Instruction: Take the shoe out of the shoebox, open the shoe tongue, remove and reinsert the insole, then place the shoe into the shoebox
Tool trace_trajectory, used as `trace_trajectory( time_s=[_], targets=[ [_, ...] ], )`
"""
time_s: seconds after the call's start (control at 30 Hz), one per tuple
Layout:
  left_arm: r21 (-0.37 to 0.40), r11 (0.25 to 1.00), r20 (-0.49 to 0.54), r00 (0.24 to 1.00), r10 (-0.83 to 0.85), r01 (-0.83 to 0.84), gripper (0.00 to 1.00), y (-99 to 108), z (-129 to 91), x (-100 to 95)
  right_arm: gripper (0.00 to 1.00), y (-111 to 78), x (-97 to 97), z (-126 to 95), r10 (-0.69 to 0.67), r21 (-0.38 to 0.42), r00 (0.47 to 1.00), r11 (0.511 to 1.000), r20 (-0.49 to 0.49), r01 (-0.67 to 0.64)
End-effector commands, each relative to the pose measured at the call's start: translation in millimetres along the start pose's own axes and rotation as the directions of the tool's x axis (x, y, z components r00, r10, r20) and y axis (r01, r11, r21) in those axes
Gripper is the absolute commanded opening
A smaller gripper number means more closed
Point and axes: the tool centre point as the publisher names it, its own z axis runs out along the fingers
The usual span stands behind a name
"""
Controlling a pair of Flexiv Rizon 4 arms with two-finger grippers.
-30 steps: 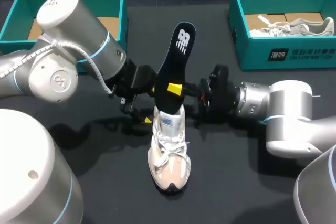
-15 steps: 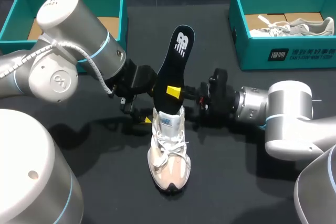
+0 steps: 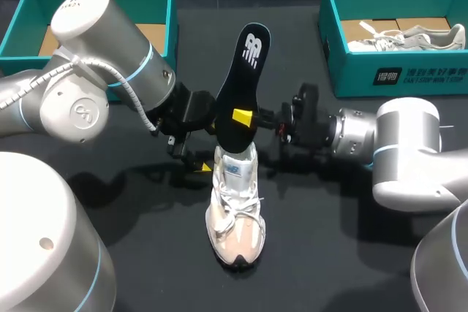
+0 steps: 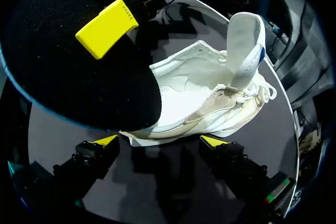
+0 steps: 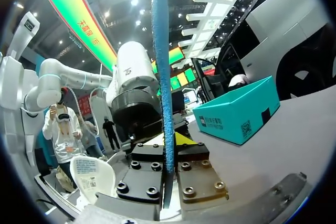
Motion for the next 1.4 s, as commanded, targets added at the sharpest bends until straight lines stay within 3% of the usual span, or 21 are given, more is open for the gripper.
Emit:
trace_trajectory(
  time_s=[0.03, 0.8, 1.4],
  targets=[
    [-0.003, 1.0, 0.0, 1.0, 0.0, 0.0, 1.0, 0, 1, -0.2, 0.0, 3.4, -0.4, -1, 0.027, 0.028, 0.999, 0.999, 0.022, -0.027],
    [-0.003, 1.0, 0.0, 1.0, 0.0, 0.0, 1.0, 0, 1, -0.2, 0.0, -25.9, -7.9, -10, 0.167, 0.032, 0.984, 0.985, 0.058, -0.169],
    [-0.003, 1.0, 0.0, 1.0, 0.0, 0.0, 1.0, 0, 1, -0.2, 0.0, -53.8, 5.1, -14, 0.205, 0.026, 0.979, 0.978, 0.021, -0.205]
  ],
)
